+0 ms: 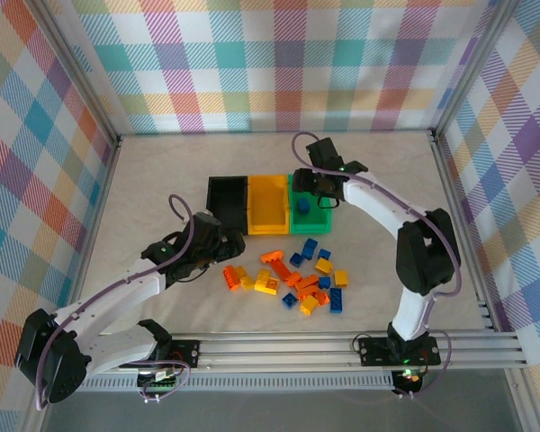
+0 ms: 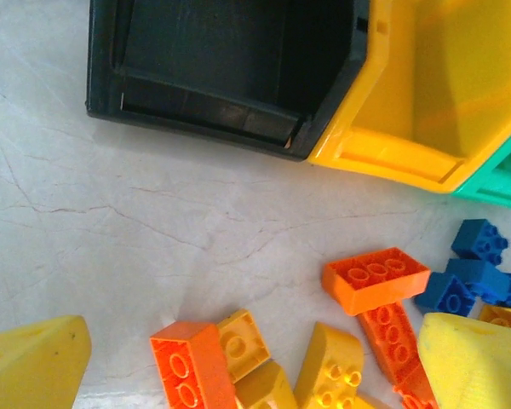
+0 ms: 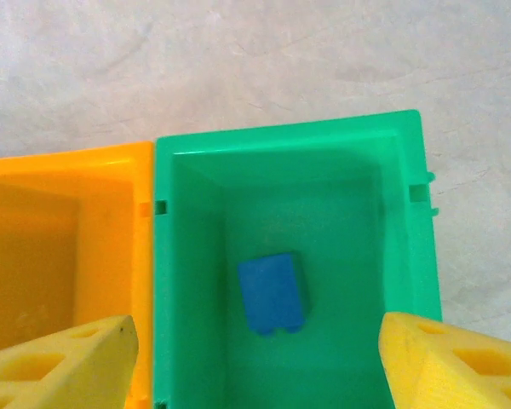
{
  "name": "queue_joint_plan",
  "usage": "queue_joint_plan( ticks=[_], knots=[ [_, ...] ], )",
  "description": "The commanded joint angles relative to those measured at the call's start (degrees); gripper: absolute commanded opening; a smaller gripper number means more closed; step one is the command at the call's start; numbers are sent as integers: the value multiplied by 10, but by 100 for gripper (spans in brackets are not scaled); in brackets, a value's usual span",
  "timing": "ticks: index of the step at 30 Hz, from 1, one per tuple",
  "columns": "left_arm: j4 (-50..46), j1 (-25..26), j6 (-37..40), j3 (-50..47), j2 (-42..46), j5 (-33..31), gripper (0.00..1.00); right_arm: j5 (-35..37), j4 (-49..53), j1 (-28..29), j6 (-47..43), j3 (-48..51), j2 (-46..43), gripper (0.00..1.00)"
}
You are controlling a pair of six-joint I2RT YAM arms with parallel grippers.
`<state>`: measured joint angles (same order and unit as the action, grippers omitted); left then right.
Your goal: Sort the legos into containers by color
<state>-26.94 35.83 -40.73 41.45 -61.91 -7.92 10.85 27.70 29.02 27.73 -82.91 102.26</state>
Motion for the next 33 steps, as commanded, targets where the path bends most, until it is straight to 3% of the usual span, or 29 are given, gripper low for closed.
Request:
queue_joint_plan(
  ticks=[1,9,18,33],
  knots=[
    [-36,-1,8,8,-33,11,95,-10,-10,15,-7,49,-63,76],
    [-6,57,-36,-10,-142,-10,86,-26,-62,24,9,187,-152,76],
    [13,77,-66,-32,-188,-8,62,-23,-73,24,0,233,-193,76],
    [-5,77,-73,-56,-130,-19,18,-17,-85,24,9,266,-210,76]
  ],
)
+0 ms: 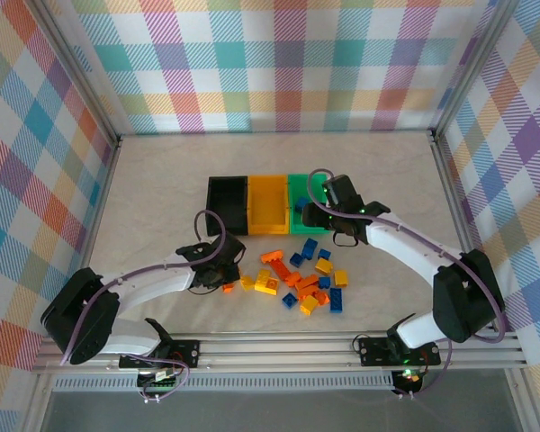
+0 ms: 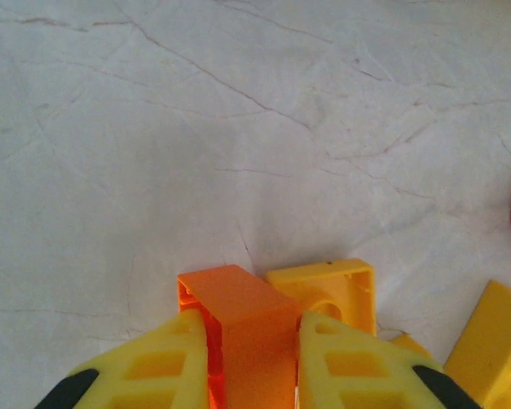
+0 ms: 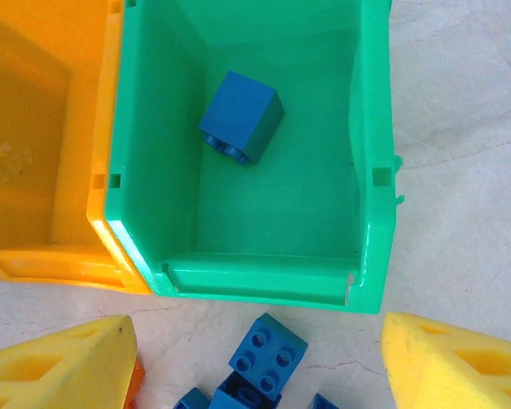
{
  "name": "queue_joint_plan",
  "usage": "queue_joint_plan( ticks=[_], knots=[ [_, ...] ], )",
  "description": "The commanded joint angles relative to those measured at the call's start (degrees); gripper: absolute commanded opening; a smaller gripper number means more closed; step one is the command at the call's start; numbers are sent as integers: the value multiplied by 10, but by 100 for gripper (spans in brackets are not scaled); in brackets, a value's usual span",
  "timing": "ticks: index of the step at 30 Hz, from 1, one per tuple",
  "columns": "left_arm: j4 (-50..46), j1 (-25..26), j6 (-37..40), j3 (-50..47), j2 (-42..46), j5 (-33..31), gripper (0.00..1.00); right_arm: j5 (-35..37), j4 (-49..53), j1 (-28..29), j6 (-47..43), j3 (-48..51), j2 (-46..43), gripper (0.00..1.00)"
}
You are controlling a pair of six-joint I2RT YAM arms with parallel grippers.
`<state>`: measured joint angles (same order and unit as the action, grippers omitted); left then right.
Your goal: Sort the legos into containers by color
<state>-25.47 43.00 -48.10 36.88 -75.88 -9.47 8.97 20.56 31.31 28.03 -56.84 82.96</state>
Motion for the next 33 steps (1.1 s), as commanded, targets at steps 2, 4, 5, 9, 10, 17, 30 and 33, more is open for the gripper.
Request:
queue_joint_plan(
  ticks=[2,4,5,9,10,17,30,33],
  knots=[
    [-26,5,3,-8,17,-2,13,3,-13,0,7,9,-20,76],
    [-36,6,9,-1,28,-3,10,4,-15,0,8,13,-24,76],
    [-42,5,10,4,35,-5,8,5,-16,0,8,14,-26,76],
    [-78,6,34,65,45,-12,5,8,-16,-1,11,22,-36,76],
    [-82,6,44,89,41,-12,5,8,-18,0,12,27,-40,76],
    [-84,5,104,312,-92,-27,5,9,-19,-3,22,60,-68,77],
    [-147,-38,167,615,-379,-90,6,11,6,-8,29,108,-146,78],
    [-160,-38,170,646,-407,-94,21,5,13,-9,30,113,-153,79]
  ],
)
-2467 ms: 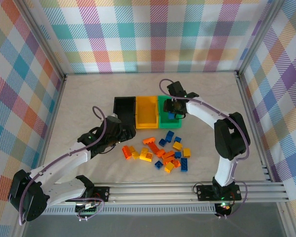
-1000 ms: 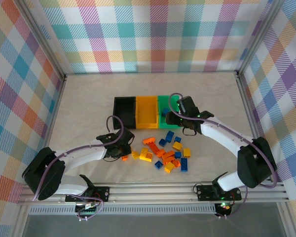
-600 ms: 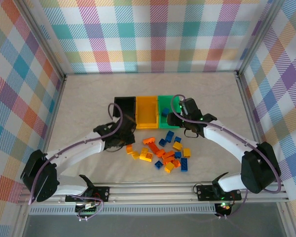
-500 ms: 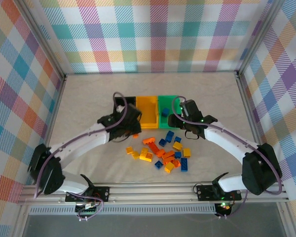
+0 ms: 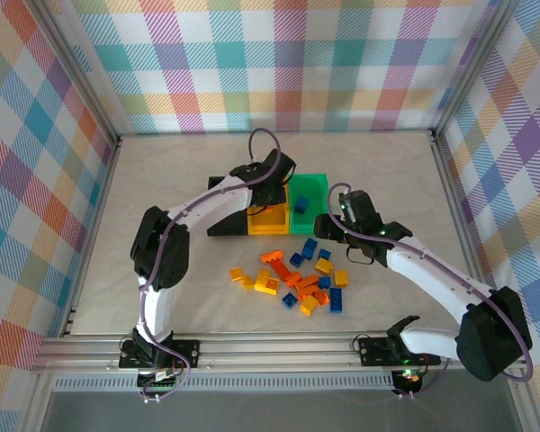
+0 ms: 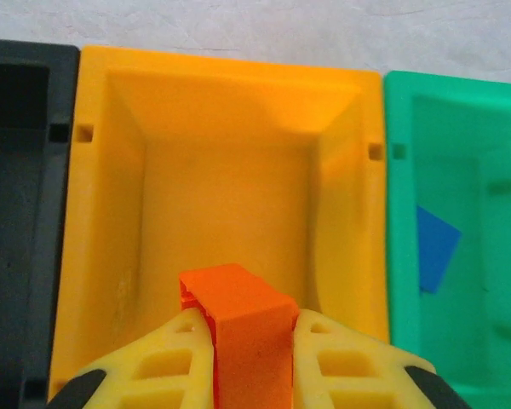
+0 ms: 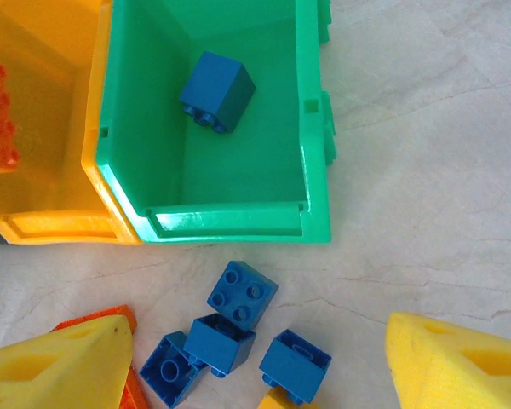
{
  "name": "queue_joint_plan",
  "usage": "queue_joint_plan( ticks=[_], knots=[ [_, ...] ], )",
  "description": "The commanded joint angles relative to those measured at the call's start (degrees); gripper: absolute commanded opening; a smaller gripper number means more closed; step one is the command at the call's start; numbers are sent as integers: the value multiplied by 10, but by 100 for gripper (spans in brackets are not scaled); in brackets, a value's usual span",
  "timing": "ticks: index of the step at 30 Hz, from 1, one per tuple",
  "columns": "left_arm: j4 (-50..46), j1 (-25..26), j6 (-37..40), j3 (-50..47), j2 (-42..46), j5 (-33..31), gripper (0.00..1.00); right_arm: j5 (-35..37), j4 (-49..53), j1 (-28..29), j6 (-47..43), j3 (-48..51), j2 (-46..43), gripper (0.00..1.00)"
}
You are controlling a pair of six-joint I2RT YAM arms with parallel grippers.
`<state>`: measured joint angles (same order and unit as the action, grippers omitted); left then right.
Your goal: Sort the legos into containers by color
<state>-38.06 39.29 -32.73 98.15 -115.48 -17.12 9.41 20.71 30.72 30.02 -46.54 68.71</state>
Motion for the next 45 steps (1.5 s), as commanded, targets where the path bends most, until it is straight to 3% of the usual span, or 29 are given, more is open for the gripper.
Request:
queue_joint_plan(
  ticks=[1,5,8,17,25,32,41,45],
  knots=[
    [-32,-1,17,37,-12,-16,30,-3,12,-3,10,12,-14,79],
    [-17,4,17,30,14,-6,58,-10,16,-4,15,23,-18,81],
    [-7,13,17,8,52,-1,72,-11,18,-3,16,28,-20,82],
    [50,76,-4,-270,268,71,83,-21,17,-3,21,43,-23,82],
    [62,213,-27,-387,282,82,85,-26,6,-3,29,63,-23,82],
    [95,243,-38,-421,243,57,76,-20,12,-3,27,64,-31,82],
    [95,248,-35,-431,209,37,49,-15,17,-4,26,61,-42,82],
    [103,248,-39,-440,221,35,32,-14,18,-3,26,58,-40,82]
  ],
)
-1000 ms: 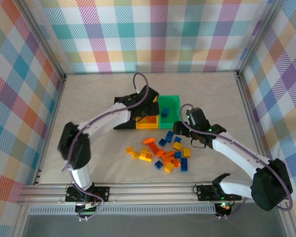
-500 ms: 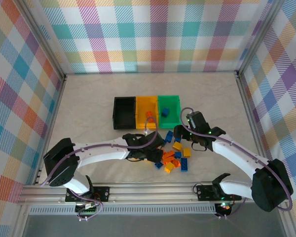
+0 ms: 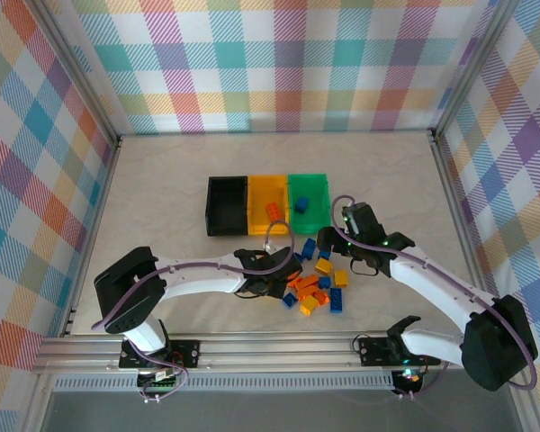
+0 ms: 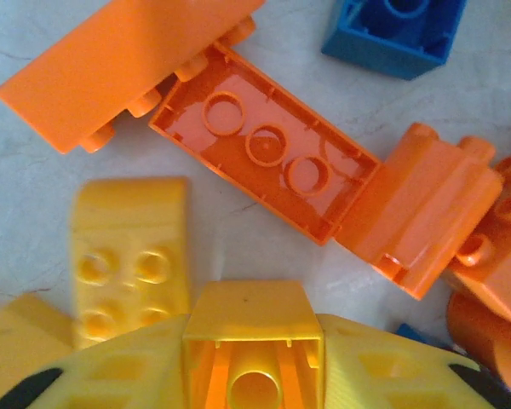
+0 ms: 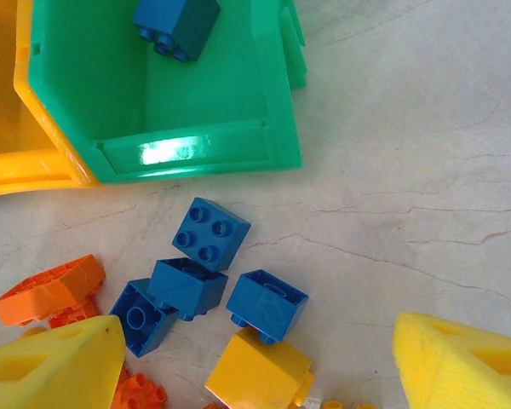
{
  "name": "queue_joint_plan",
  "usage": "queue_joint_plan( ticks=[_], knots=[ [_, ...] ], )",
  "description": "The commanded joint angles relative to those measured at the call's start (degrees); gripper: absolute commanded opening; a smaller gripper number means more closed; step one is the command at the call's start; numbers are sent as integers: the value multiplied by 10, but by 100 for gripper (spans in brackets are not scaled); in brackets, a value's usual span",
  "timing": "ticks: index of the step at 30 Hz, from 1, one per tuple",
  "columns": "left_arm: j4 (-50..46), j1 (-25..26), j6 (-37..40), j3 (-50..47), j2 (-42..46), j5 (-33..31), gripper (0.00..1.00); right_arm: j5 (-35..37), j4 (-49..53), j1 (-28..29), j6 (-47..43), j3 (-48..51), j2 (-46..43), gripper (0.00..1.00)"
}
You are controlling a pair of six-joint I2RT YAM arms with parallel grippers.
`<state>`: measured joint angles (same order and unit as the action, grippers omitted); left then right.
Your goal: Sort the legos into containers by color
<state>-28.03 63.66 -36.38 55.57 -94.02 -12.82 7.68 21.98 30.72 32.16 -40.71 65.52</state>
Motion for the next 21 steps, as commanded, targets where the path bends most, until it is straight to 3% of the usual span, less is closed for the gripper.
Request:
queue_joint_plan(
  ticks=[1,6,12,17,21],
  knots=[
    [4,4,-5,-15,14,-8,27,3,7,-3,4,-3,-7,82],
    [-16,-21,-14,-9,85,-35,18,2,9,-3,3,-11,-3,82],
    [-16,-167,7,6,173,-49,18,-2,3,-3,4,-12,6,83],
    [5,-274,34,63,118,-42,18,-5,-1,-3,7,-12,15,83],
    [1,-317,46,120,40,-59,18,-9,3,-3,6,-12,16,82]
  ],
)
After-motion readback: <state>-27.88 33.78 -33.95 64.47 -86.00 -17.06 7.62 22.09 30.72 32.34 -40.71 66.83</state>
